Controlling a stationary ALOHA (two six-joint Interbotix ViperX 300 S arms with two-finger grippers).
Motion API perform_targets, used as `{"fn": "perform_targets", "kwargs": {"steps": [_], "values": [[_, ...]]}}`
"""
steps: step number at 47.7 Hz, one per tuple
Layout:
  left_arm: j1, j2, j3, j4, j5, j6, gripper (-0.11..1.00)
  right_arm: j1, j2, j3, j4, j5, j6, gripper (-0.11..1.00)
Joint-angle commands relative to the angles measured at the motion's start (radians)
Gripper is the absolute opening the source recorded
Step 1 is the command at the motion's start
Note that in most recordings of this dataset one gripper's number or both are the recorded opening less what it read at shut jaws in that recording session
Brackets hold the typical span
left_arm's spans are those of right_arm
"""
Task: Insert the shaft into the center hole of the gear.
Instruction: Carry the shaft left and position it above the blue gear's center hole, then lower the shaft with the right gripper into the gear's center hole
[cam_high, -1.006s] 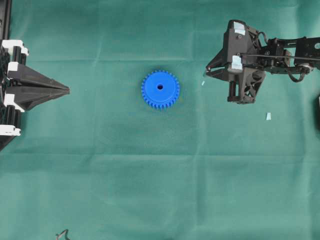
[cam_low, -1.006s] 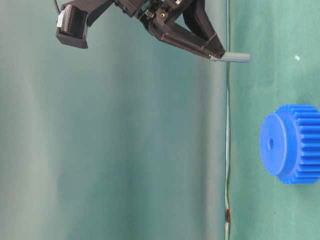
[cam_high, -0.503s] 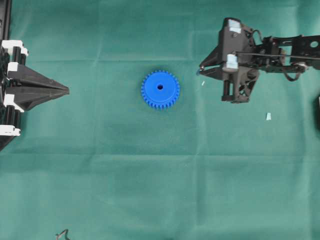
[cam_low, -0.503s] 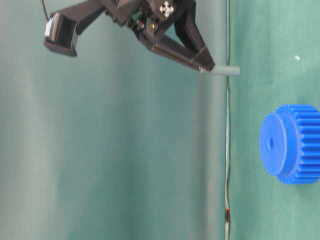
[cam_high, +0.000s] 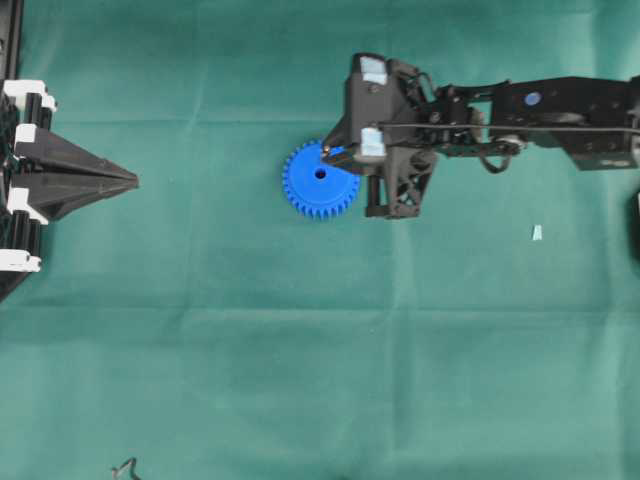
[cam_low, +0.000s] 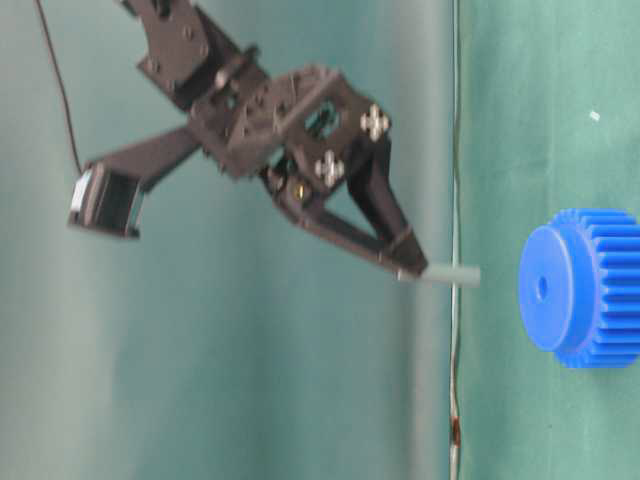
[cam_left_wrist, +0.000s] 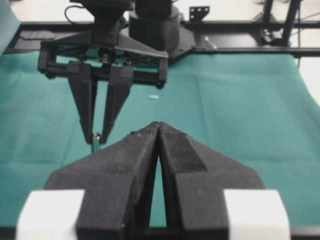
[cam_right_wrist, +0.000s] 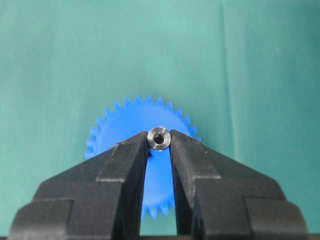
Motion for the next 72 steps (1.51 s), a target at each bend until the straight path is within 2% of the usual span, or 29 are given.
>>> {"fn": "perform_targets", "kwargs": {"steps": [1,72], "values": [[-0.005,0.002,-0.028,0.002,-0.006,-0.002,0.0,0.006,-0.003,-0.043,0.0,-0.005,0.002,0.17],[-0.005,-0.02,-0.031,0.003,0.02,0.0,0.0,0.017,0.078,-0.009,0.0,-0.02,0.009,0.17]]}}
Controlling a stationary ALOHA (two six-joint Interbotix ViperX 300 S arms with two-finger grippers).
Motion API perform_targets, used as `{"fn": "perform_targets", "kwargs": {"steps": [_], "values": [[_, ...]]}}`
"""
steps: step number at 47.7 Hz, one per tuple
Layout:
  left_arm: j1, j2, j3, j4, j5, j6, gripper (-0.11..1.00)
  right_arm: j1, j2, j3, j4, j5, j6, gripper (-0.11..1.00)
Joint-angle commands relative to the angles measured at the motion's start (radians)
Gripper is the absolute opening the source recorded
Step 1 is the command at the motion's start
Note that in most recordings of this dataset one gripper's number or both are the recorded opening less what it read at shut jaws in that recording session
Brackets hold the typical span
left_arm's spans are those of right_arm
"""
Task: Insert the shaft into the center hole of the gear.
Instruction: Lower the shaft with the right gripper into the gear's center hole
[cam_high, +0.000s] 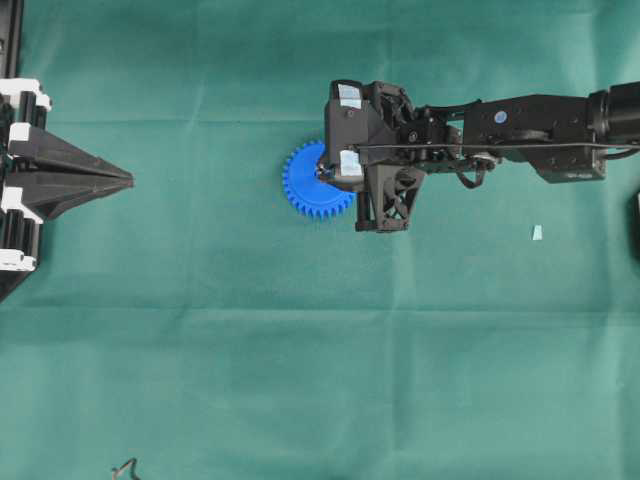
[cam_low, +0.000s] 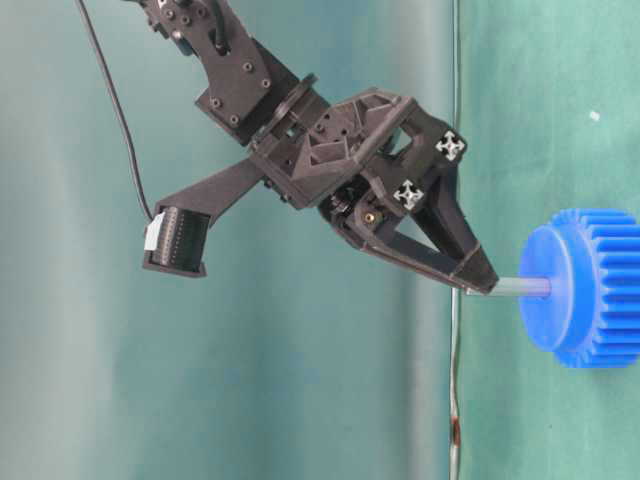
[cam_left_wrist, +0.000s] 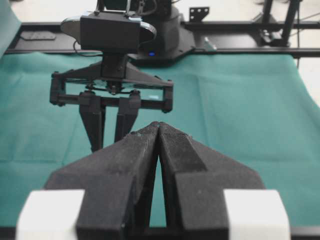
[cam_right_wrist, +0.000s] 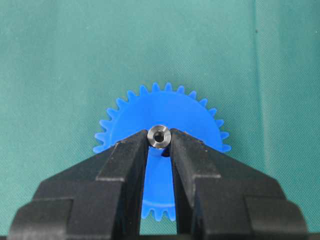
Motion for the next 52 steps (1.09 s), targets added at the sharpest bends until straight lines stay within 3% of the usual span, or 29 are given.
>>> {"fn": "perform_targets", "kwargs": {"steps": [1,52], "values": [[-0.005,0.005,-0.028,0.003,-0.006,0.0,0.0,0.002,-0.009,-0.006,0.0,-0.009,0.002,0.17],[-0.005,0.003,-0.028,0.003,-0.006,0.0,0.0,-0.012,-0.034,-0.051,-0.003,0.034,0.002,0.17]]}}
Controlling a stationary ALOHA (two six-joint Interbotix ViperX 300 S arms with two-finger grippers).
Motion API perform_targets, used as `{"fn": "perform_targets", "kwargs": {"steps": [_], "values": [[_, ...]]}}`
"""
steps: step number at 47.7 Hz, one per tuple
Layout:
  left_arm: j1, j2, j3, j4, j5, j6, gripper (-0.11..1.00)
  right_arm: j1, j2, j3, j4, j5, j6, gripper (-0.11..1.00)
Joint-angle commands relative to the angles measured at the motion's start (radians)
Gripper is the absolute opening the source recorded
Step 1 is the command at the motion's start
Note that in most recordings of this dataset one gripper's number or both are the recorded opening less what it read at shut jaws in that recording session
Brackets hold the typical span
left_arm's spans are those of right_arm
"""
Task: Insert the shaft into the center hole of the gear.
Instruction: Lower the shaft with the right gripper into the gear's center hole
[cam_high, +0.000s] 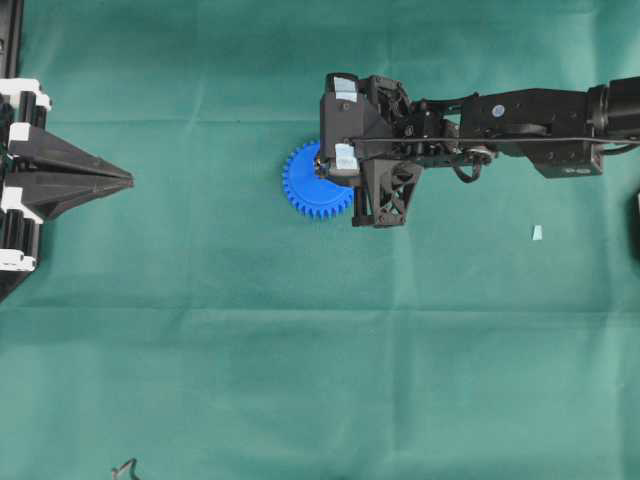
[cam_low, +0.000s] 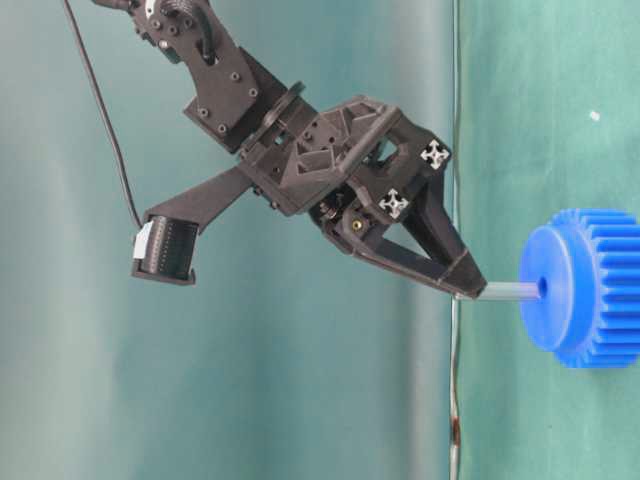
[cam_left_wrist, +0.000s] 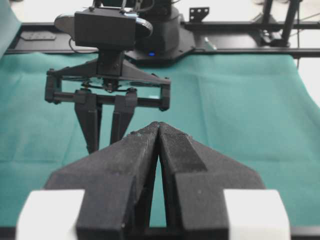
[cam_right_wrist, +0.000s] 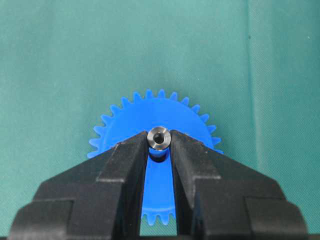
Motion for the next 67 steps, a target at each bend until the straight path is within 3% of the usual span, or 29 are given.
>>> {"fn": "perform_targets", "kwargs": {"steps": [1,42,67], "values": [[-0.005,0.003,-0.029,0.003,-0.006,0.0,0.0,-0.002,-0.028,-0.023,-0.002,-0.006,0.0,0.17],[-0.005,0.003,-0.029,0.003,0.003,0.002,0.0,-0.002,0.091,-0.011,0.002,-0.064,0.006,0.17],[-0.005,0.003,-0.029,0.003,0.003,0.002,0.0,-0.002,0.095,-0.006,0.005,-0.009,0.009,0.17]]}}
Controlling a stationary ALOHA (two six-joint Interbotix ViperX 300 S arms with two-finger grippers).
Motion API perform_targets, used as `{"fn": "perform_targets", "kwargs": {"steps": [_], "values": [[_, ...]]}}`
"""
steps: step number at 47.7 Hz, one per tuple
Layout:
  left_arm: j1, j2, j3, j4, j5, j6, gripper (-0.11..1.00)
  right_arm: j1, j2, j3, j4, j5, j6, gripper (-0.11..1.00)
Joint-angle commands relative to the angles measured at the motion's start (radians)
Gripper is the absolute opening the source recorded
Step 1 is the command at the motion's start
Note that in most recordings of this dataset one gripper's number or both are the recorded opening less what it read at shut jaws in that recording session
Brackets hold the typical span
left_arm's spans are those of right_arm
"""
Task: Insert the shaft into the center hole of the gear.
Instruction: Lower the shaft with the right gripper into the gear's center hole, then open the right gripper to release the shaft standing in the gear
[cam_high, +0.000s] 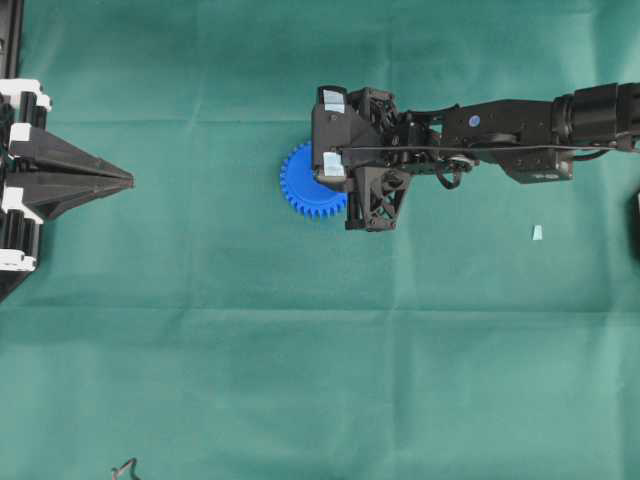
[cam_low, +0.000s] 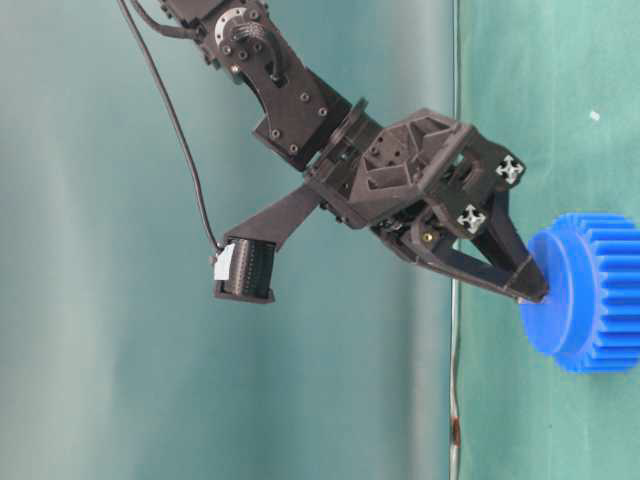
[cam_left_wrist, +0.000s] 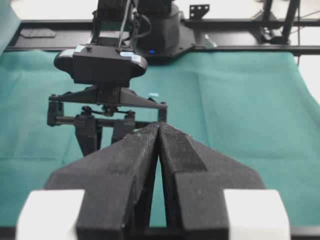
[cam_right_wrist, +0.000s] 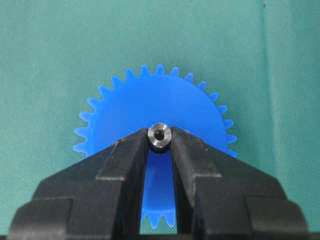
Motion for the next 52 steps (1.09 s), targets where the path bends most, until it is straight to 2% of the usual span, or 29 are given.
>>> {"fn": "perform_targets", "kwargs": {"steps": [1,11,24,27,39,52], "values": [[-0.005,0.005,-0.028,0.003,-0.005,0.002,0.0,0.002,-0.006,-0.005,0.003,0.025,0.0,0.17],[-0.005,0.003,-0.028,0.003,-0.005,0.002,0.0,0.002,-0.006,-0.003,0.006,0.055,0.002,0.2],[-0.005,0.002,-0.028,0.003,-0.005,0.002,0.0,0.002,-0.008,-0.006,0.006,0.052,0.002,0.86],[-0.005,0.0,-0.028,0.003,-0.005,0.002,0.0,0.002,-0.008,-0.005,0.006,0.055,0.002,0.95],[-0.005,-0.002,-0.028,0.003,-0.005,0.002,0.0,0.003,-0.028,-0.011,0.006,0.055,0.002,0.94],[-0.005,-0.008,-0.029,0.003,-0.003,0.0,0.0,0.003,-0.149,-0.021,0.005,0.055,0.0,0.94]]}}
